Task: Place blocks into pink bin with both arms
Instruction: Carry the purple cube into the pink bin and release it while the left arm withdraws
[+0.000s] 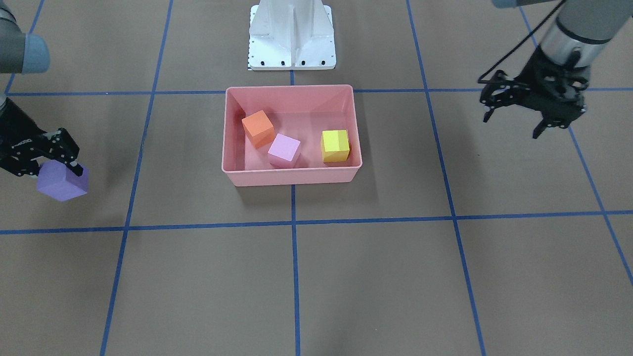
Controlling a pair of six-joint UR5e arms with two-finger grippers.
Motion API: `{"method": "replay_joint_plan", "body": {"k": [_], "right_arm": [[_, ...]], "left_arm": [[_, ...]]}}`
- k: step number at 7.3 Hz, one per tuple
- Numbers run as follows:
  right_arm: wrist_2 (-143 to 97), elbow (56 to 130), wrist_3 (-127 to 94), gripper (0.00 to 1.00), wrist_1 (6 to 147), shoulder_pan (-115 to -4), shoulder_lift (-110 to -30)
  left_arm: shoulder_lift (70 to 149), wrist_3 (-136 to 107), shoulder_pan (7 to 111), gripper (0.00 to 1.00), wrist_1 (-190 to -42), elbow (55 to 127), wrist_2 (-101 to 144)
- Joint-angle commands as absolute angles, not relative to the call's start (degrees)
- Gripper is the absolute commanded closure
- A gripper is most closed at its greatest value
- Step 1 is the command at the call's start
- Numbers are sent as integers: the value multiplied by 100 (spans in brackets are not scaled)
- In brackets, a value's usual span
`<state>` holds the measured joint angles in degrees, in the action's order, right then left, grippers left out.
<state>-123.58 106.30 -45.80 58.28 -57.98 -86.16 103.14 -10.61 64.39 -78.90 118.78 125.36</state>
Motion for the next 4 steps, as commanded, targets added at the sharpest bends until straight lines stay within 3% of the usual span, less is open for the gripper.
{"method": "replay_joint_plan", "body": {"k": [1, 4], "right_arm": [[-12078, 11136, -5725, 100, 6922, -5241, -7661], [-10990, 11372, -6887, 100, 8723, -4134, -6060]], "left_arm": [[9381, -563, 7126, 0, -8375, 11883, 12814], [8931, -554, 7678, 0, -8420, 11717, 12805]]}}
